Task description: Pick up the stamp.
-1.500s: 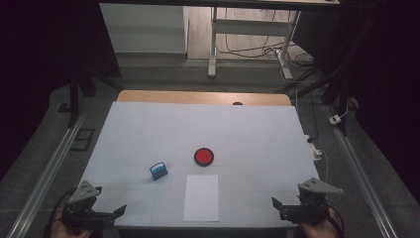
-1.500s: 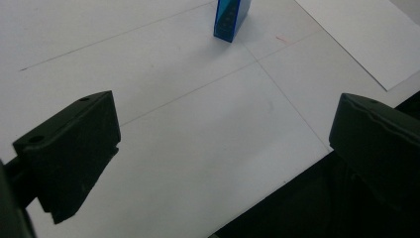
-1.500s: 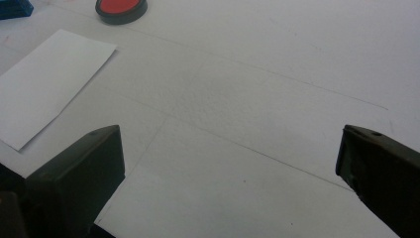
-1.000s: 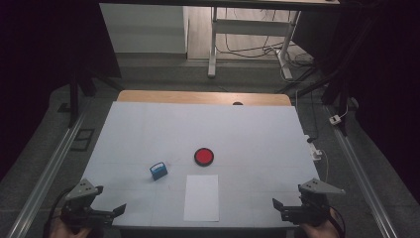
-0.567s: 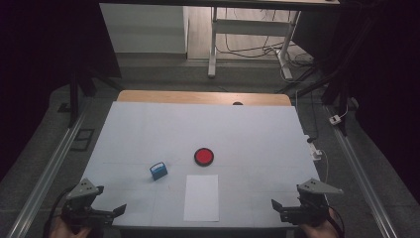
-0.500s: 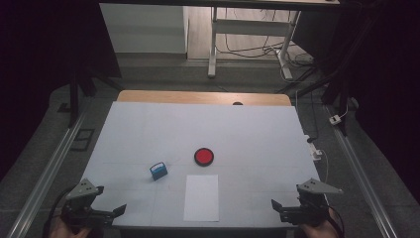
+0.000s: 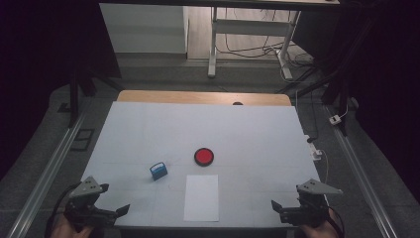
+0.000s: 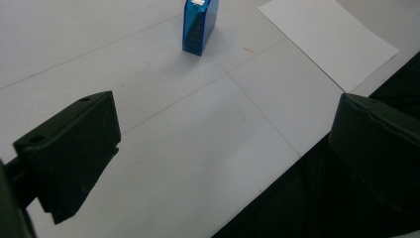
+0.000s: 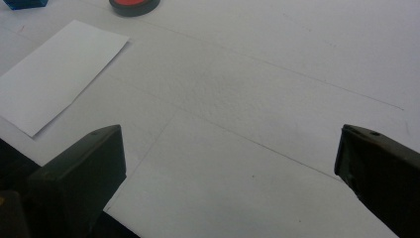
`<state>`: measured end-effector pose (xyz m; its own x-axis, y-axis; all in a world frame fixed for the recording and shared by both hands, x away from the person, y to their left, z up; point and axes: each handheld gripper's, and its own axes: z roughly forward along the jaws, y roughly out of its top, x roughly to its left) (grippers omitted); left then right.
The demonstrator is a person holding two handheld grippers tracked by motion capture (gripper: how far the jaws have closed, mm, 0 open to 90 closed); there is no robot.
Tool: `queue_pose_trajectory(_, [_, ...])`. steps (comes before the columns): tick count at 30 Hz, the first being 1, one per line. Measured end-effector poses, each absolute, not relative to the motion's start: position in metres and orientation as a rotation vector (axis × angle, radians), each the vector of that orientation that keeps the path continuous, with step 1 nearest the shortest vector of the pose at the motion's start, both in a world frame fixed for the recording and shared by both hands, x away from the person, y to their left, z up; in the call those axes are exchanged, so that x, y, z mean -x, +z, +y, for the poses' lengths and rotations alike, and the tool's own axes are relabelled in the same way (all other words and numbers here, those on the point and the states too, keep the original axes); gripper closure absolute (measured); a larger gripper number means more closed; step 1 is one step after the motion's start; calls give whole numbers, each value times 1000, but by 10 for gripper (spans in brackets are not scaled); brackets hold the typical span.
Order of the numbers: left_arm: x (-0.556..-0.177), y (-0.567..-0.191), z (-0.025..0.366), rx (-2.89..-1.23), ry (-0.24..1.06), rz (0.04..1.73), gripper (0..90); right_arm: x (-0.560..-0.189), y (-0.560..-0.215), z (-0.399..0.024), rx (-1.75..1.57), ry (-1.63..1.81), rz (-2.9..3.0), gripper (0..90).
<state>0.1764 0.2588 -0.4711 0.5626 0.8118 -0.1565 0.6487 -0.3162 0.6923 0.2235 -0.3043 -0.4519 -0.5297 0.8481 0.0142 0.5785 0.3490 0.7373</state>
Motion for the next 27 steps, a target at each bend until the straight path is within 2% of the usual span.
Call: queue_pose_trajectory(27, [-213,-472,234,-2060,260,1034,0,-224,-453,-305,-1259,994,2253,0])
